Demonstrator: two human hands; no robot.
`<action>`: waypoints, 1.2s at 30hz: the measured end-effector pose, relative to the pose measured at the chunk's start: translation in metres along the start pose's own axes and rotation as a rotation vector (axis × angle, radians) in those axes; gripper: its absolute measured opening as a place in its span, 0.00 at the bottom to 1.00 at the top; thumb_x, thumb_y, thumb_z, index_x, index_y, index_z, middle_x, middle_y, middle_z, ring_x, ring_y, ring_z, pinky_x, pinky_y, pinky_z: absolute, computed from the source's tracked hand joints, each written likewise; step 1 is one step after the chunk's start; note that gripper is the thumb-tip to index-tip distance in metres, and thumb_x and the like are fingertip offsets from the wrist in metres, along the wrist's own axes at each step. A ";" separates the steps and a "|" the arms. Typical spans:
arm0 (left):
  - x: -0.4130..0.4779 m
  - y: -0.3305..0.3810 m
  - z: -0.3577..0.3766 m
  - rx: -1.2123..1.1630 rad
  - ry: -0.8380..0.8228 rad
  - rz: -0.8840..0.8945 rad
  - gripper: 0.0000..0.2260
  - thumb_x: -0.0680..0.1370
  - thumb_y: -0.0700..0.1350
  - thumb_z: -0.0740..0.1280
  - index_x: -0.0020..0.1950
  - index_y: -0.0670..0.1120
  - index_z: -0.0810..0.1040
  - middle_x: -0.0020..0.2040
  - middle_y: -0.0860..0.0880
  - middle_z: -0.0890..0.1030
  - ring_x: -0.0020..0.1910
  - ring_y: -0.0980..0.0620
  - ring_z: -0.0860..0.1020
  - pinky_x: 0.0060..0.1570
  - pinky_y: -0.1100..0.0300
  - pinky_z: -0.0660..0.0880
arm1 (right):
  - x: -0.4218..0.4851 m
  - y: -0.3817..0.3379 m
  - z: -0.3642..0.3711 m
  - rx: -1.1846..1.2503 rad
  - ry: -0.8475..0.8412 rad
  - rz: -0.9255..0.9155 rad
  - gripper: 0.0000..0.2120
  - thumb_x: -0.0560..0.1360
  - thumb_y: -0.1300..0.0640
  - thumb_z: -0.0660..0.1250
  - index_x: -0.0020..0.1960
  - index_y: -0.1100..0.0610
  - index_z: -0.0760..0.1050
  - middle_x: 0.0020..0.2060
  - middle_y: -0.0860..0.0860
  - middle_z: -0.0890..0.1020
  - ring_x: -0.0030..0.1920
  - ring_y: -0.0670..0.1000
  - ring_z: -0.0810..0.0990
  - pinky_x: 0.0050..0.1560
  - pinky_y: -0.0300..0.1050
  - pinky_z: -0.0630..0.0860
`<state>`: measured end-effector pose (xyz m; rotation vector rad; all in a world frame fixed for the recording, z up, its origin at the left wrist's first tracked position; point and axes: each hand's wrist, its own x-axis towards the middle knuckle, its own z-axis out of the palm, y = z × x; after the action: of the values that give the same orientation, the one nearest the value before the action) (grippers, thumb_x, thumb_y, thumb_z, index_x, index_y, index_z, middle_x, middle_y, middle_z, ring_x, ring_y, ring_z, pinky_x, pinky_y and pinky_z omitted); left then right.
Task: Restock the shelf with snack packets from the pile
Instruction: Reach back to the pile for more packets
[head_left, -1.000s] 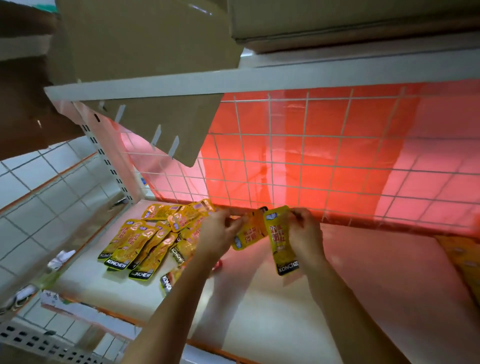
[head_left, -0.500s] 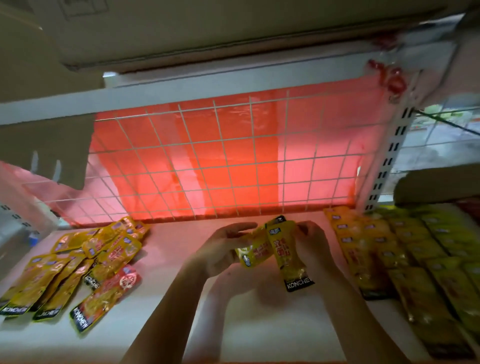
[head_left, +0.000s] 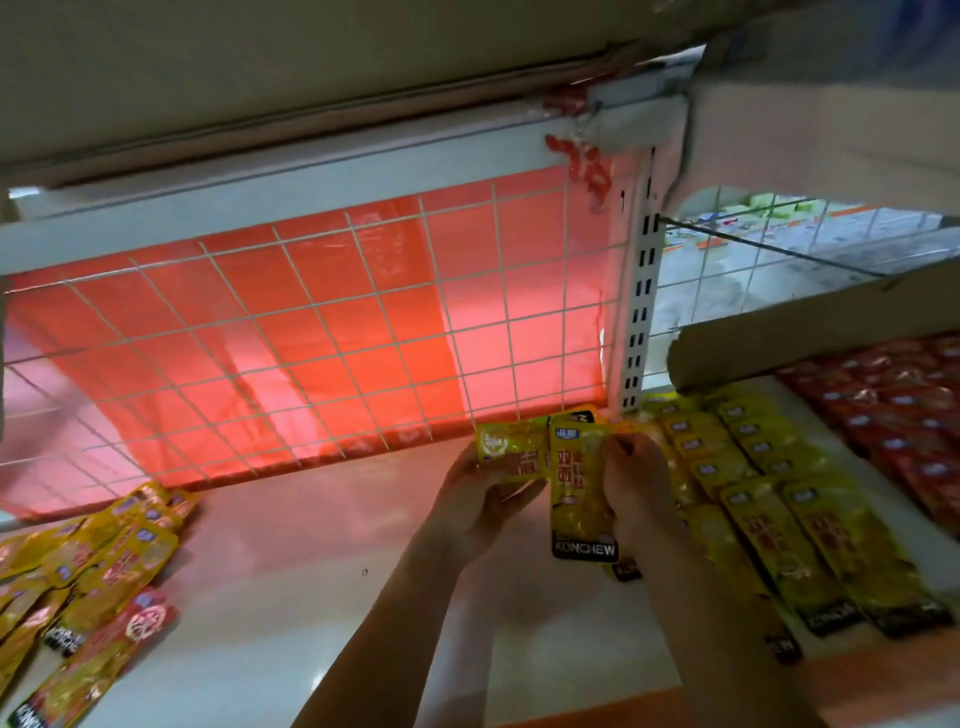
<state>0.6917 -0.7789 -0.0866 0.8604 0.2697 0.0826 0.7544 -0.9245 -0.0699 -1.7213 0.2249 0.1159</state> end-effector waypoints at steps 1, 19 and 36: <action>0.004 -0.002 0.002 -0.007 0.027 0.001 0.12 0.67 0.33 0.69 0.48 0.44 0.80 0.43 0.44 0.84 0.41 0.47 0.83 0.44 0.53 0.81 | 0.001 0.000 -0.005 -0.015 0.011 -0.014 0.06 0.78 0.59 0.59 0.48 0.59 0.74 0.44 0.57 0.79 0.43 0.56 0.77 0.45 0.50 0.76; 0.002 -0.046 0.034 1.051 0.041 0.051 0.15 0.69 0.47 0.77 0.54 0.52 0.81 0.43 0.47 0.82 0.41 0.52 0.80 0.46 0.50 0.81 | 0.030 0.007 -0.082 -0.155 0.112 -0.171 0.13 0.79 0.61 0.57 0.59 0.49 0.74 0.34 0.48 0.77 0.24 0.46 0.71 0.20 0.39 0.64; -0.010 -0.053 0.052 1.537 0.174 0.520 0.17 0.73 0.54 0.72 0.59 0.49 0.80 0.44 0.50 0.77 0.36 0.56 0.72 0.40 0.62 0.67 | 0.003 0.009 -0.076 -0.275 -0.032 -0.256 0.14 0.77 0.57 0.62 0.63 0.53 0.73 0.36 0.46 0.75 0.35 0.45 0.74 0.37 0.40 0.69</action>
<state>0.6942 -0.8531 -0.0929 2.4514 0.2374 0.4727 0.7512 -1.0011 -0.0664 -2.0042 -0.0391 -0.0154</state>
